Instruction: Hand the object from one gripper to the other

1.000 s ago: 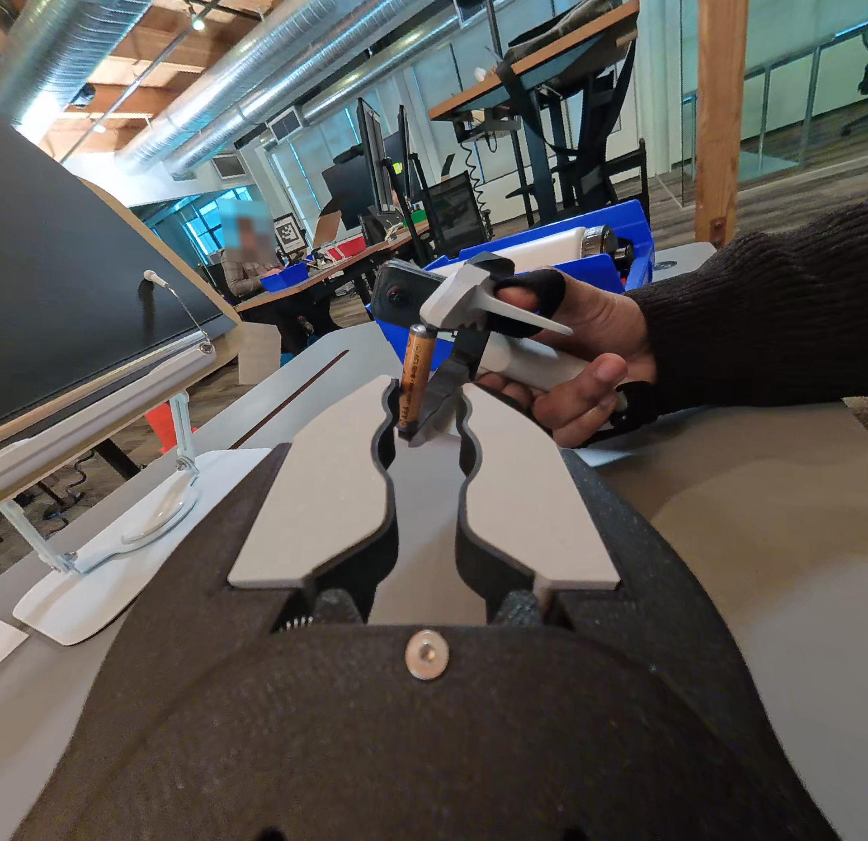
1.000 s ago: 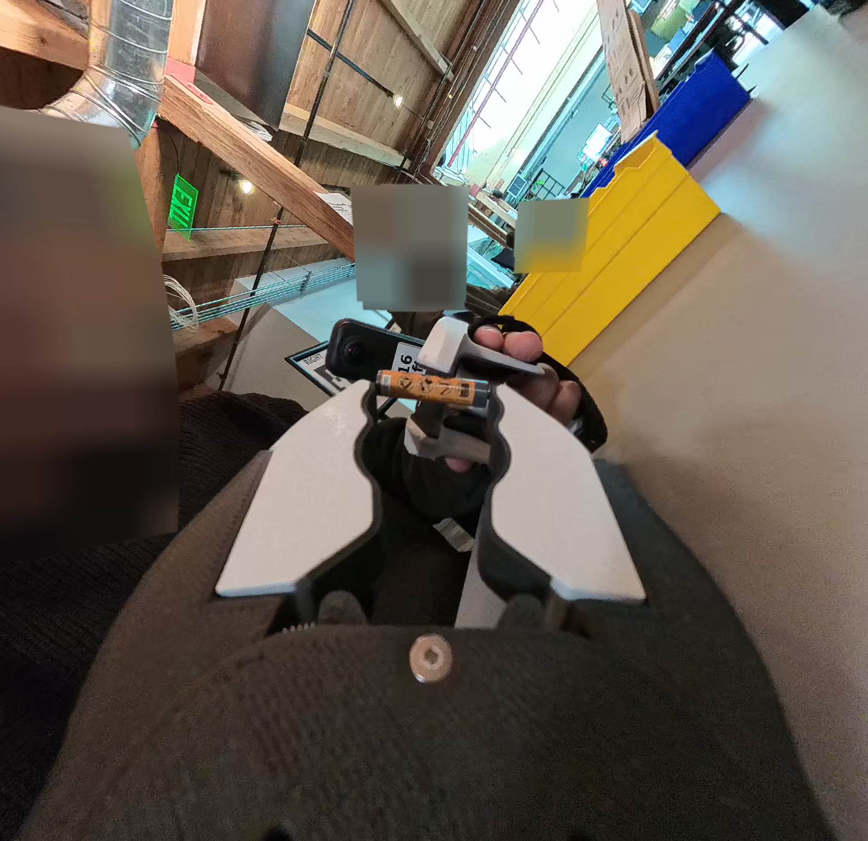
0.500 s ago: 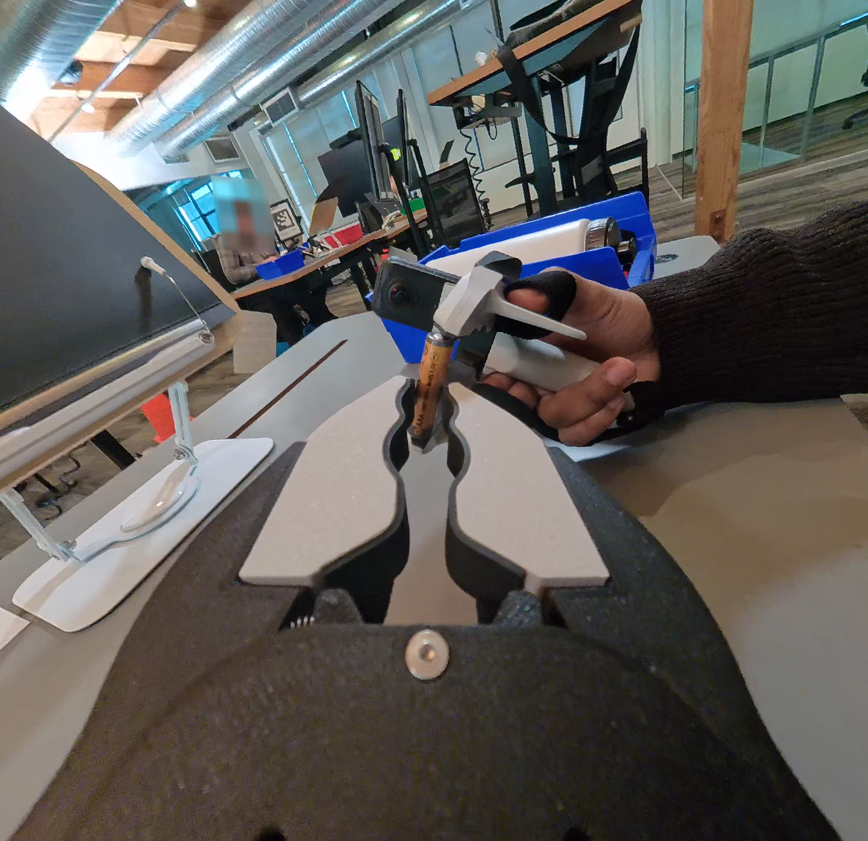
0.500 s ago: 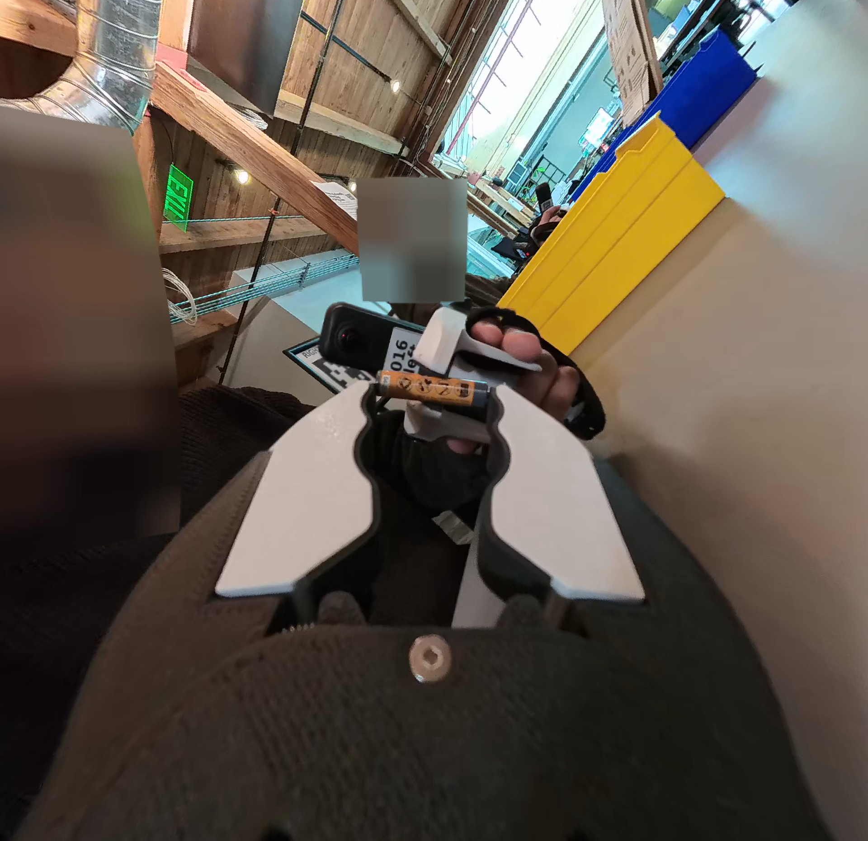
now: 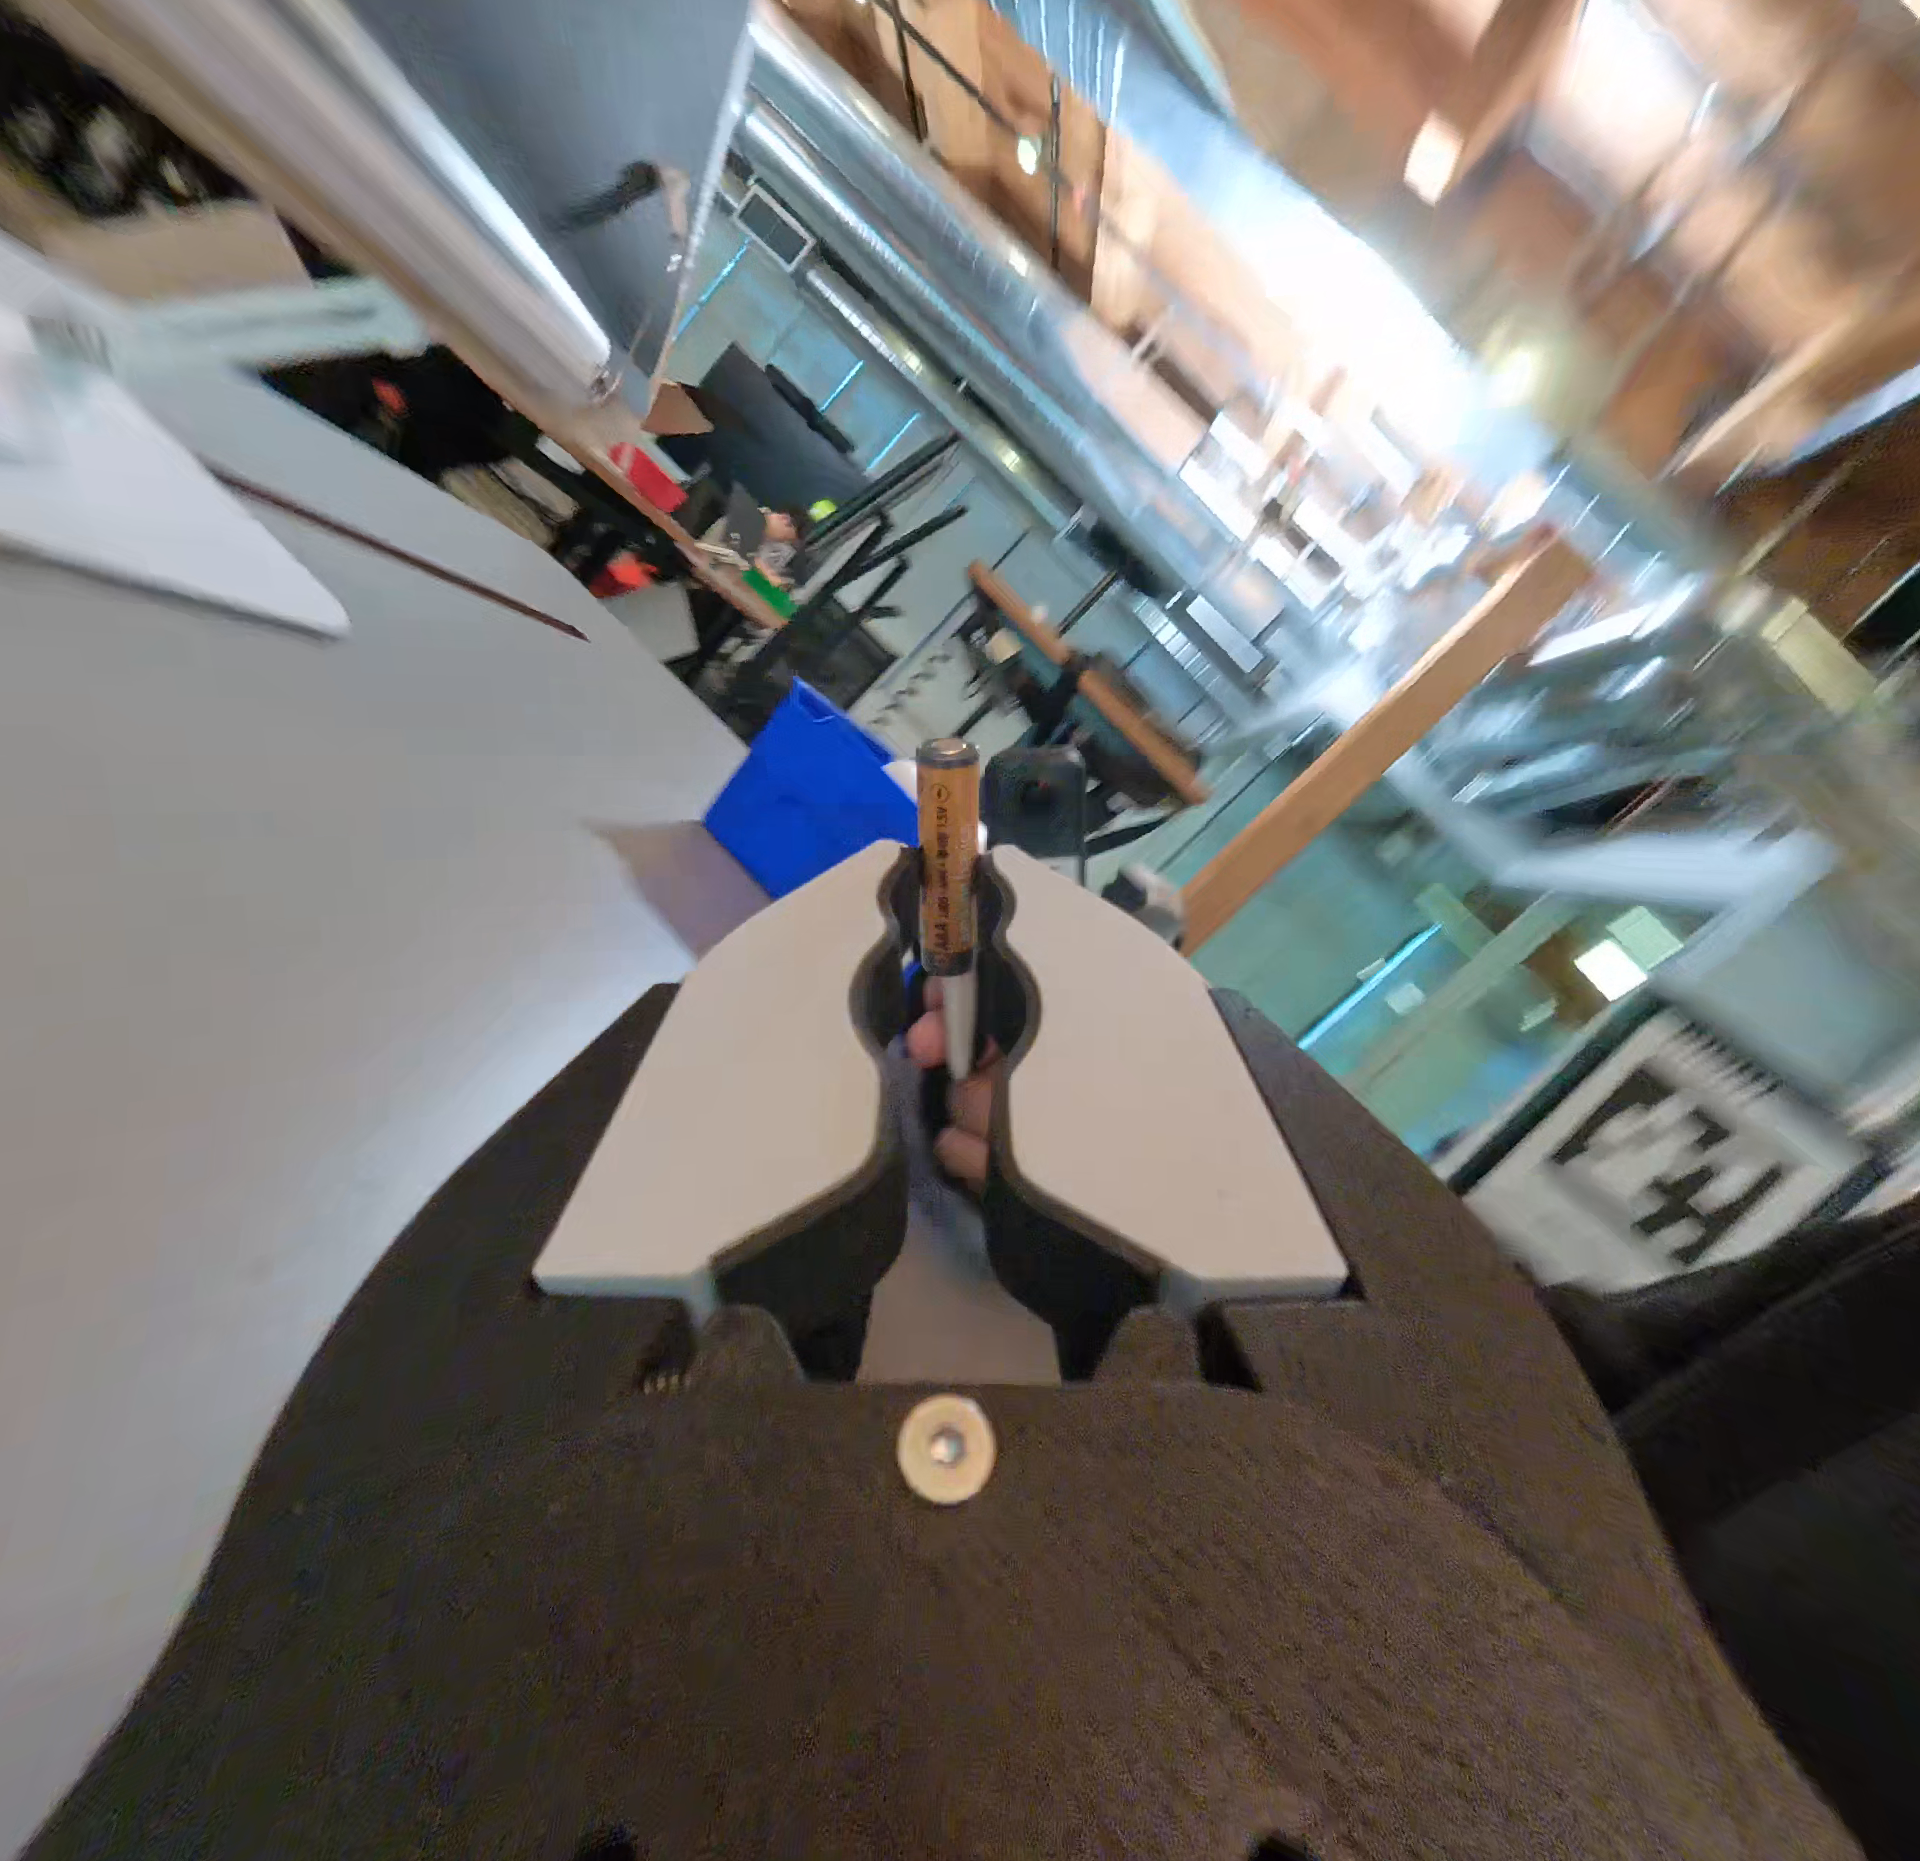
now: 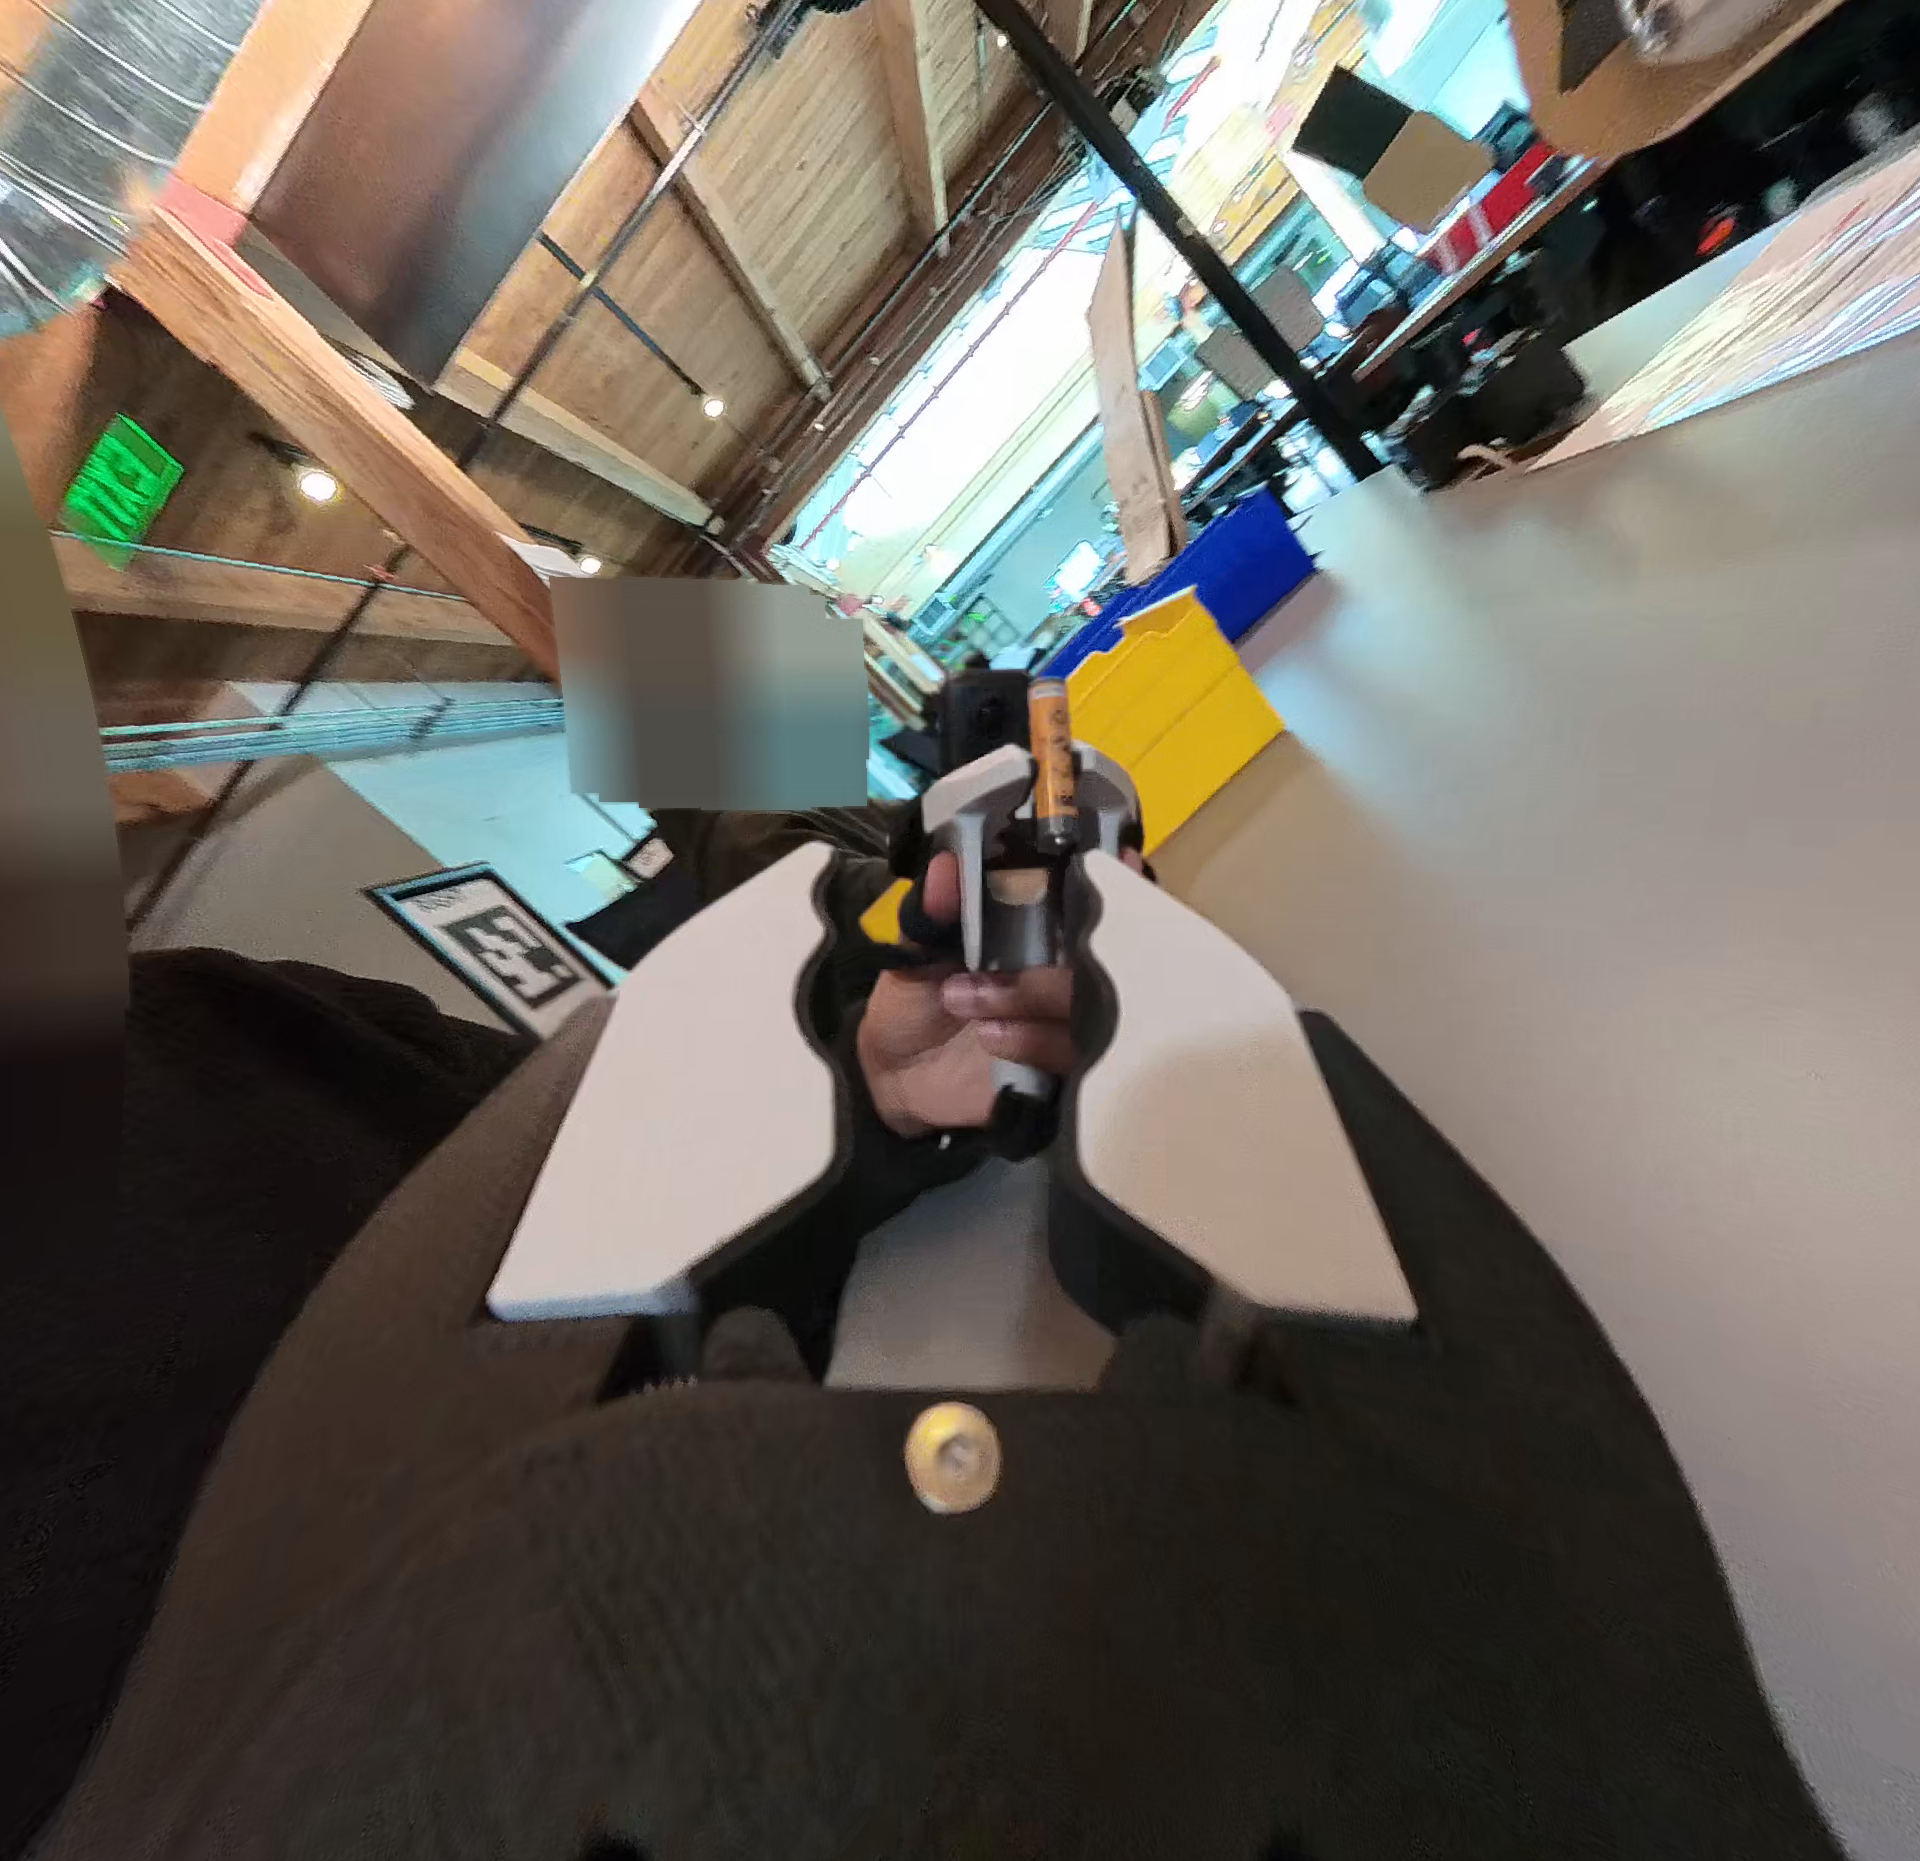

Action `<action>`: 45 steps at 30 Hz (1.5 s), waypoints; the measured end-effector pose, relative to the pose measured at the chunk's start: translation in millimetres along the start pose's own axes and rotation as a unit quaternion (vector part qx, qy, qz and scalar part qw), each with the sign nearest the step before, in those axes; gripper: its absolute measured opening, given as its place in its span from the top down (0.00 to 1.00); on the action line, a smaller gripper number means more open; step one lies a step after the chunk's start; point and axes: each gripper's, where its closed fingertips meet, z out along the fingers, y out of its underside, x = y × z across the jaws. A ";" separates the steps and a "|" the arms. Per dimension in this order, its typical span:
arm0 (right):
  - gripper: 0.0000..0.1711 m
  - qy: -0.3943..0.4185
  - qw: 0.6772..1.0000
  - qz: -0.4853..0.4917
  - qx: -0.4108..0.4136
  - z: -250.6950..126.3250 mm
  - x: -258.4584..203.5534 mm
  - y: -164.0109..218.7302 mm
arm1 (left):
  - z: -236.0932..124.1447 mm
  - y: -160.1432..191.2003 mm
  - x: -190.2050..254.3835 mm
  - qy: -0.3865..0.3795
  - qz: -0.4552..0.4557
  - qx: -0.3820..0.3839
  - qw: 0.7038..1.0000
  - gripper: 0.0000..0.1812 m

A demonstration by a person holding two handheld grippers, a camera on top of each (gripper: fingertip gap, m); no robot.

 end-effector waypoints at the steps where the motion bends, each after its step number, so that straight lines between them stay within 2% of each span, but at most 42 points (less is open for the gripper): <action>1: 0.76 0.011 1.000 -0.016 -0.002 0.2 1.5 0.4 | -2.1 -2.0 -4.0 0.011 -0.051 0.012 0.999 0.95; 4: 0.76 0.046 0.996 -0.076 -0.008 1.4 4.3 1.1 | -0.7 5.6 -6.6 0.033 -0.126 -0.004 0.992 0.95; 9: 0.78 0.078 0.985 -0.154 -0.032 5.2 6.4 7.6 | 10.0 34.5 8.3 0.060 -0.123 -0.103 0.985 0.94; 15: 0.82 0.053 0.996 -0.045 -0.051 3.9 11.4 14.8 | 14.2 55.9 11.6 0.041 -0.046 -0.179 0.982 0.94; 21: 0.86 0.061 0.993 -0.052 -0.085 8.8 13.7 27.2 | 16.9 72.7 17.1 0.042 -0.001 -0.225 0.973 0.94; 30: 0.94 0.058 0.991 -0.059 -0.103 13.0 10.3 34.4 | 17.6 78.2 16.5 0.038 0.013 -0.238 0.970 0.94; 35: 0.94 0.058 0.993 -0.056 -0.082 10.6 9.0 26.1 | 19.4 70.5 16.1 0.049 -0.010 -0.199 0.979 0.94; 39: 0.94 0.062 0.995 -0.057 -0.054 2.6 8.2 12.6 | 19.4 64.2 7.6 0.032 -0.025 -0.177 0.983 0.87; 45: 0.94 0.070 0.992 -0.089 -0.063 -2.2 3.8 8.1 | 16.5 49.0 -0.6 0.035 -0.100 -0.125 0.986 0.86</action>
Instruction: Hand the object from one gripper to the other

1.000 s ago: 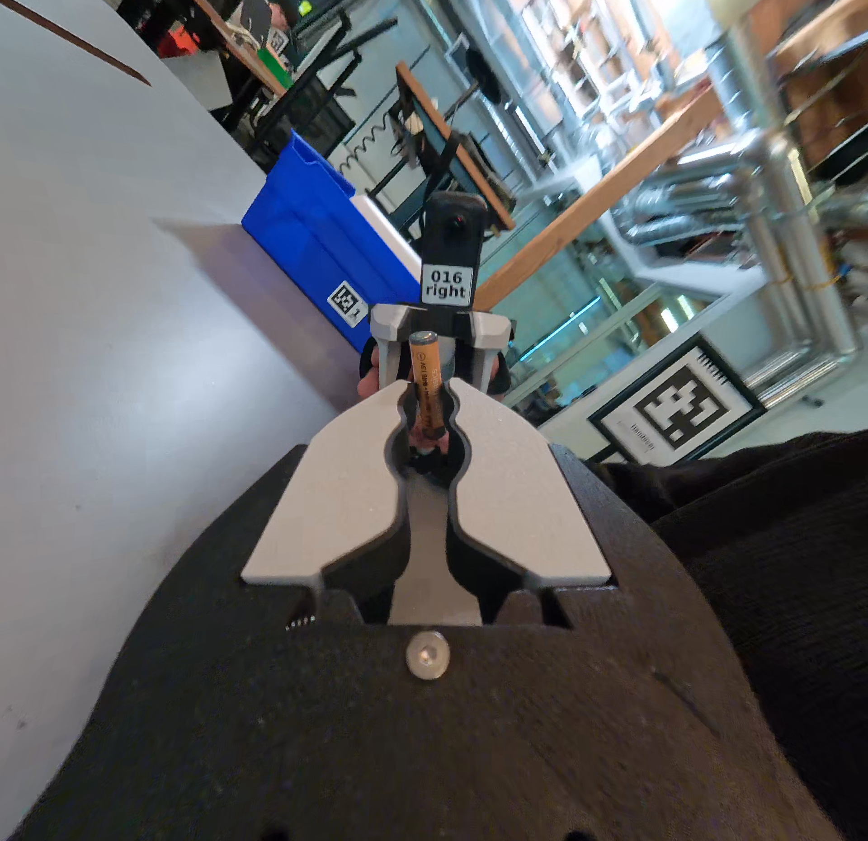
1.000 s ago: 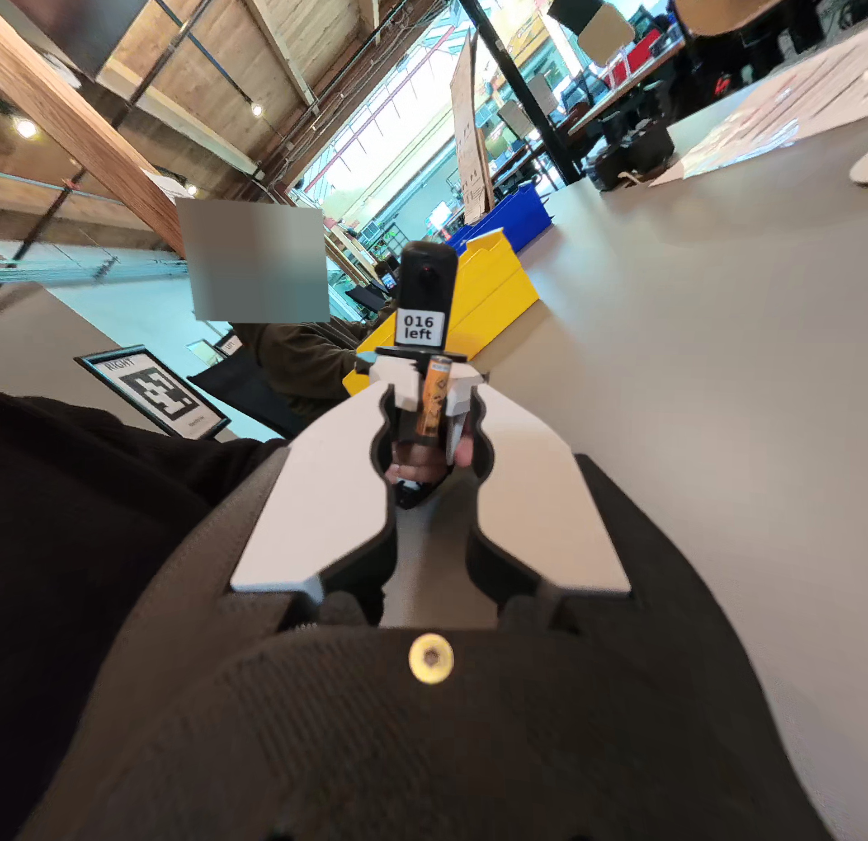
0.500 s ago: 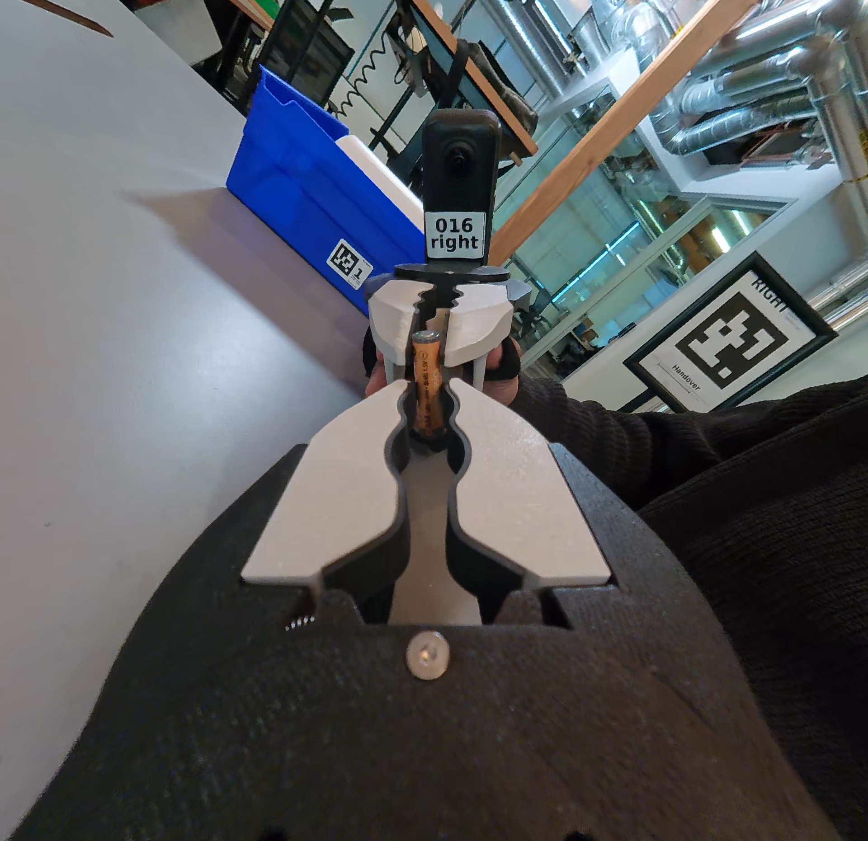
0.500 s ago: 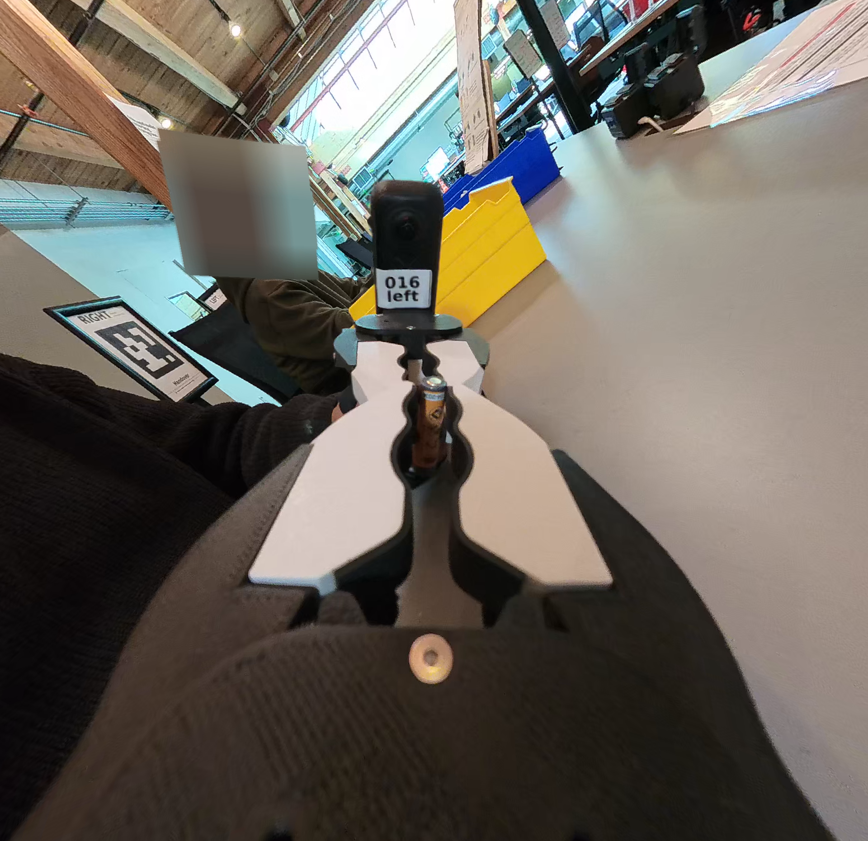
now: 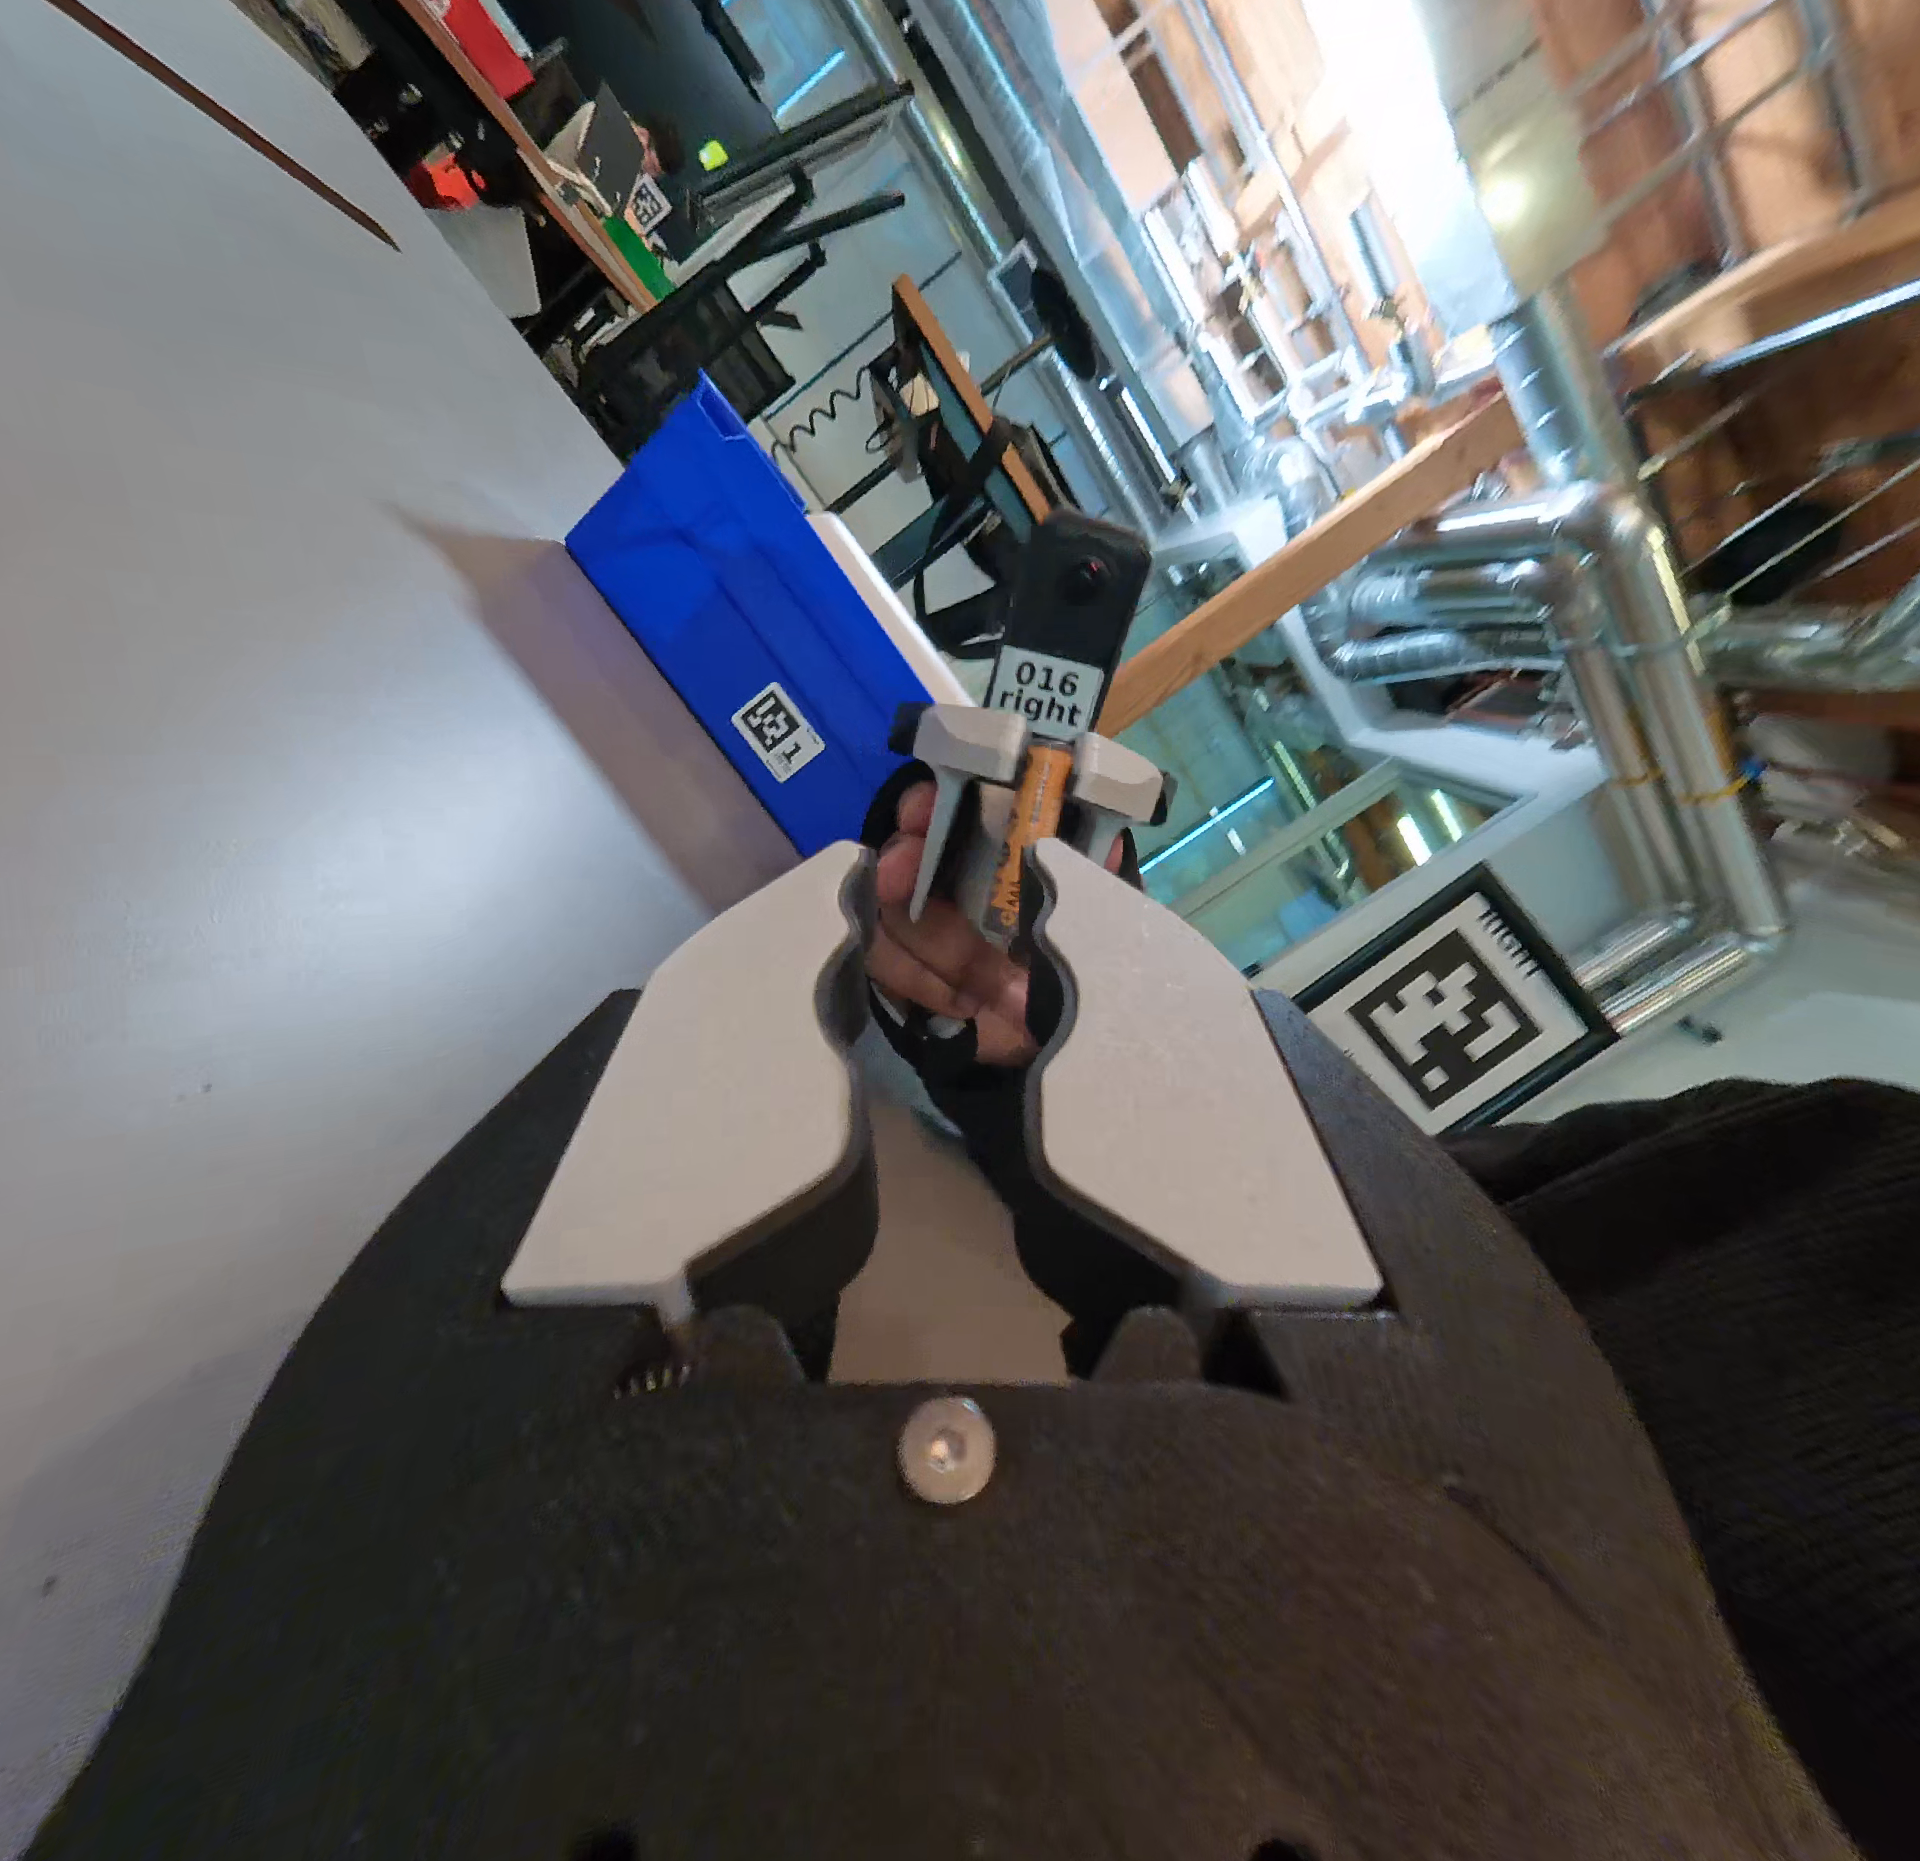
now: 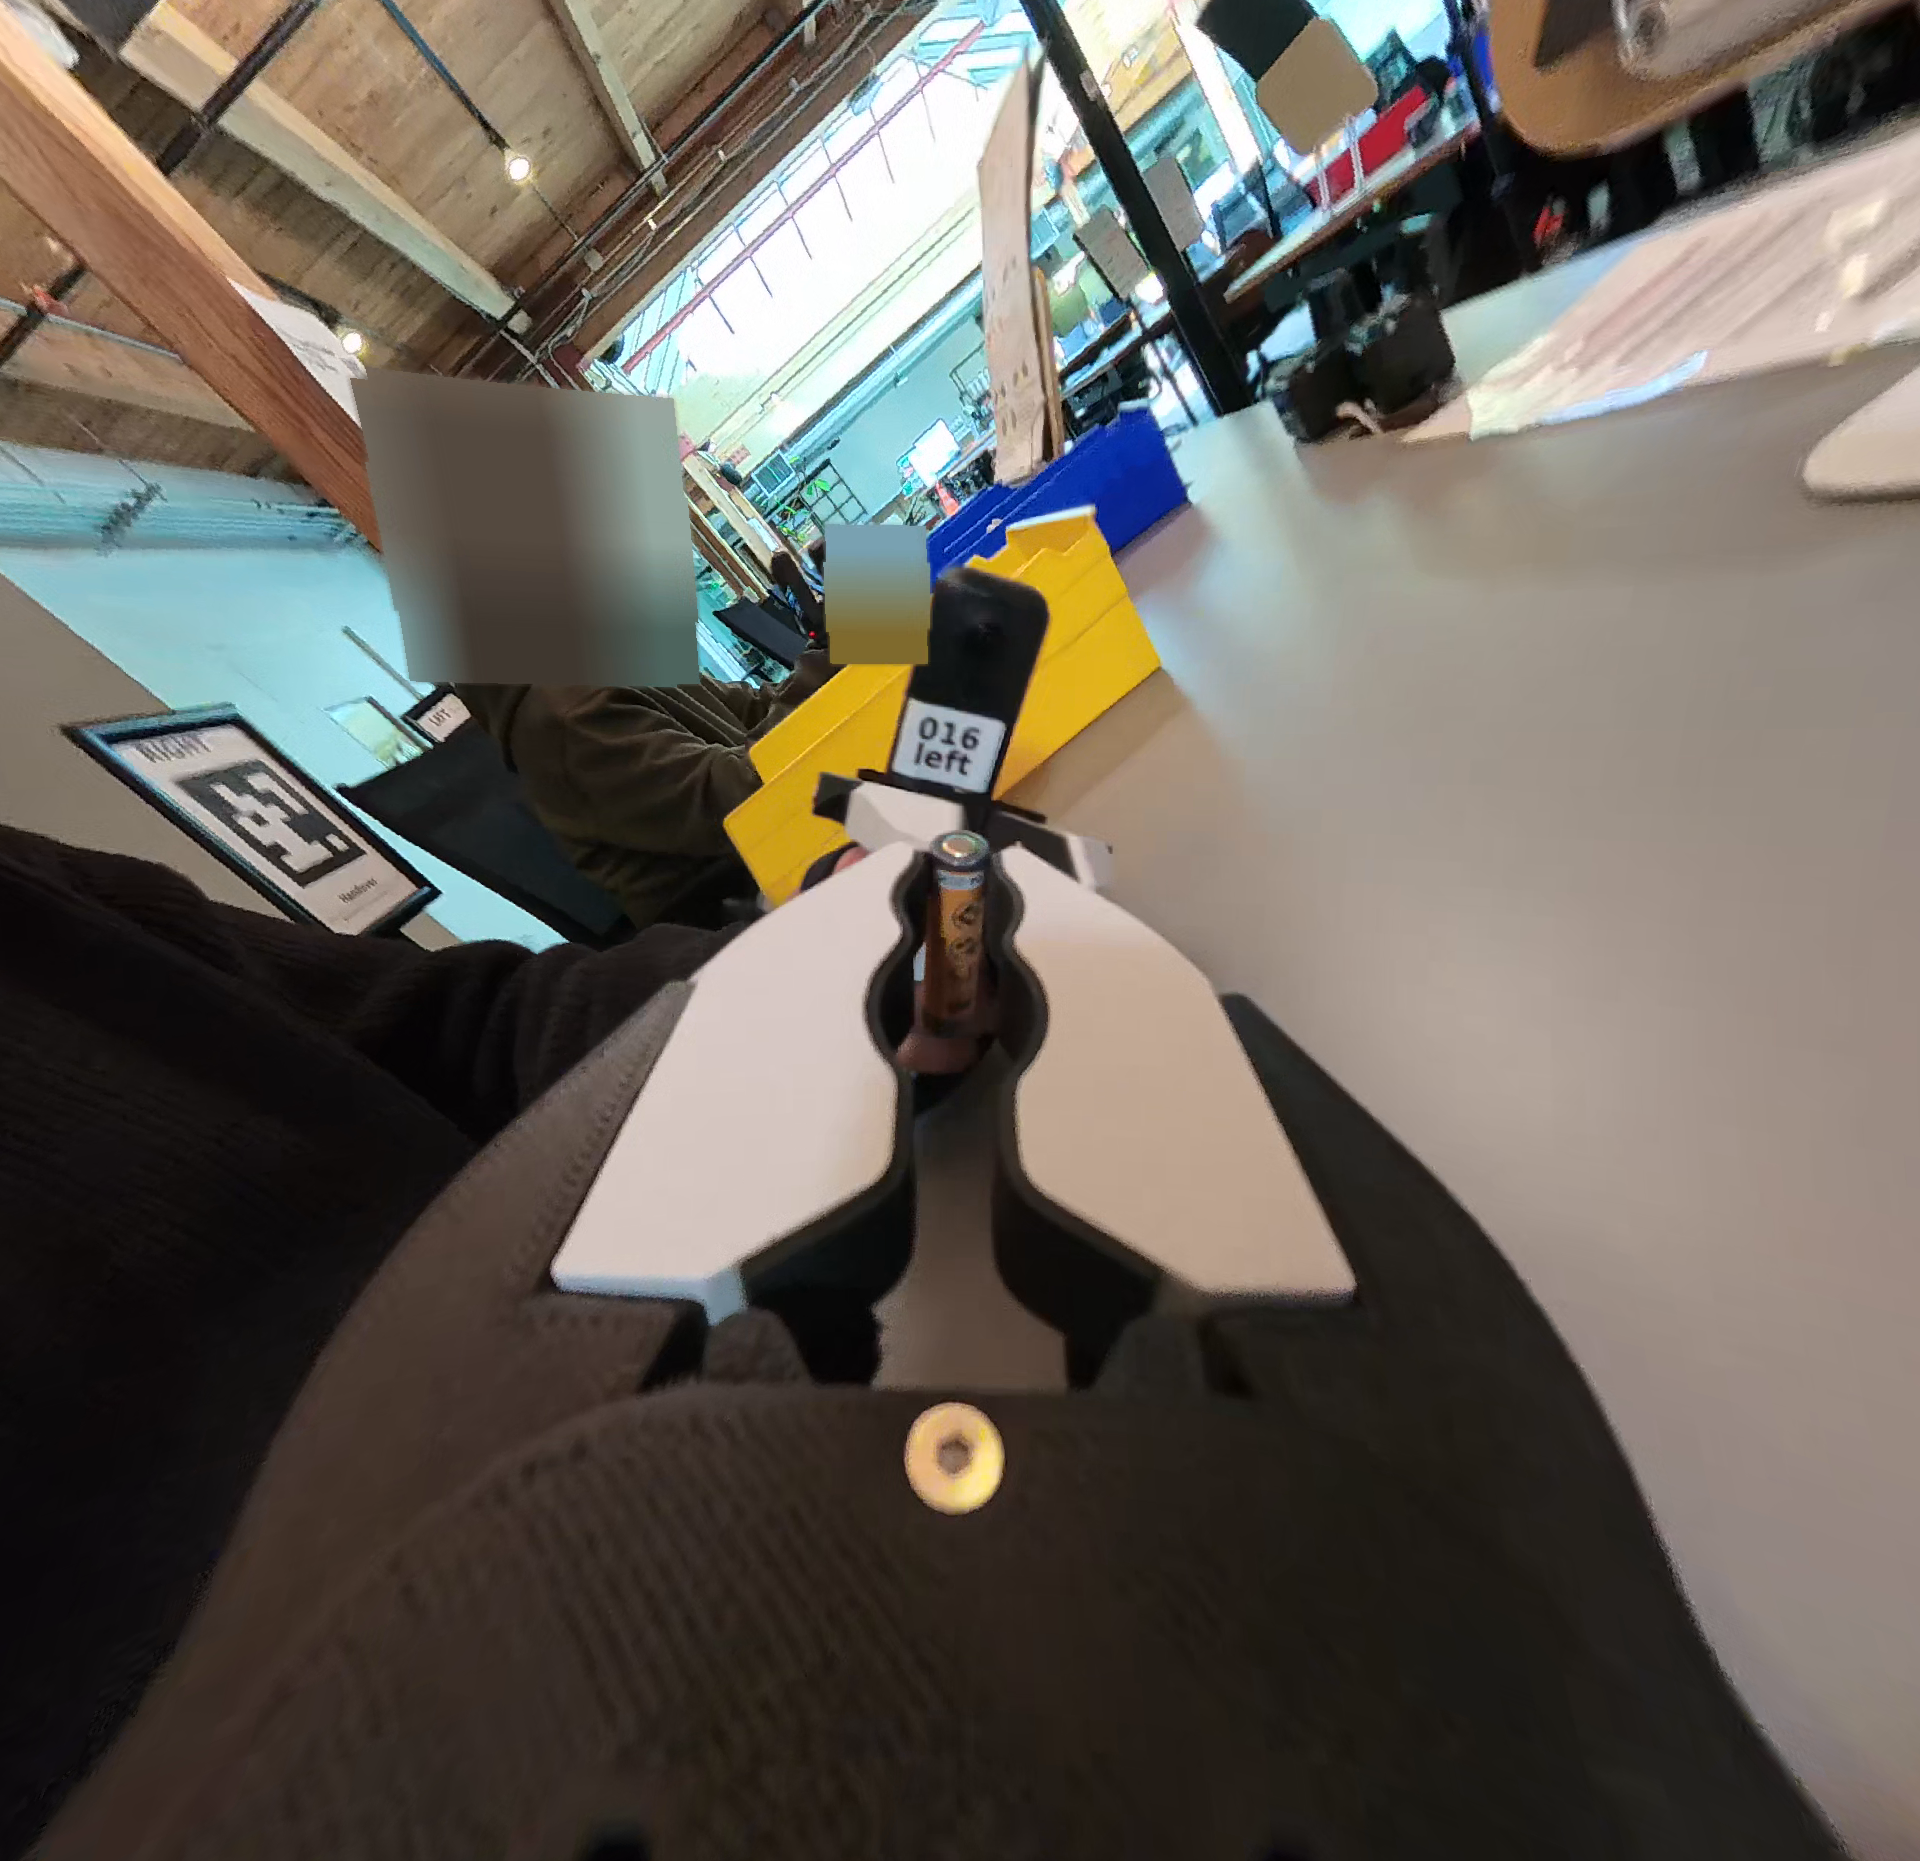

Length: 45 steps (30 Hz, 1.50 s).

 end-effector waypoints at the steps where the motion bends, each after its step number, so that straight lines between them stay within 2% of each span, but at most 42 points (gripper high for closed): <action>1: 0.93 -0.005 0.999 -0.032 0.011 -1.5 -7.1 -4.8 | -1.0 -2.3 0.1 0.006 -0.011 0.009 1.000 0.86; 3: 0.93 -0.020 0.994 -0.100 0.035 -4.9 -27.9 -16.0 | -2.3 -5.4 0.9 0.015 -0.024 0.021 0.999 0.86; 6: 0.94 -0.005 0.987 -0.152 0.044 -8.2 -40.0 -23.6 | -1.2 -4.5 2.0 0.019 -0.024 0.020 0.999 0.86; 12: 0.94 0.004 0.982 -0.158 0.102 -26.6 -56.3 -55.6 | 1.9 -0.6 4.3 0.024 -0.026 0.011 0.999 0.86; 15: 0.94 0.069 0.973 -0.189 0.115 -50.3 -60.4 -82.1 | 1.6 -1.6 4.3 0.024 -0.026 0.014 0.999 0.87; 19: 0.94 0.256 0.942 -0.195 0.093 -119.5 -37.2 -120.8 | 2.7 -0.1 4.9 0.026 -0.023 0.011 0.999 0.87; 24: 0.94 0.488 0.849 -0.186 0.078 -250.9 -7.6 -144.9 | 4.7 3.1 4.1 0.023 -0.017 0.003 1.000 0.87; 26: 0.94 0.536 0.826 -0.154 0.078 -292.0 2.2 -141.1 | 5.0 3.7 4.0 0.023 -0.017 0.002 1.000 0.88; 29: 0.93 0.559 0.820 -0.093 0.078 -326.5 18.9 -127.6 | 5.4 4.6 3.1 0.022 -0.018 0.001 1.000 0.88; 31: 0.79 0.552 0.822 -0.097 0.094 -334.8 25.5 -126.8 | 5.5 4.8 3.1 0.023 -0.019 0.001 1.000 0.88; 32: 0.76 0.545 0.824 -0.099 0.114 -336.8 24.3 -130.1 | 5.4 4.7 3.2 0.023 -0.019 0.001 1.000 0.88; 37: 0.80 0.500 0.830 -0.126 0.211 -337.5 -6.7 -157.0 | 4.0 3.7 2.8 0.021 -0.015 0.001 1.000 0.88; 41: 0.83 0.487 0.827 -0.171 0.223 -325.4 -30.3 -170.0 | 2.6 2.2 2.4 0.023 -0.020 0.006 1.000 0.88; 45: 0.83 0.431 0.852 -0.192 0.226 -287.4 -52.2 -177.8 | 2.1 2.5 2.7 0.023 -0.019 0.005 1.000 0.88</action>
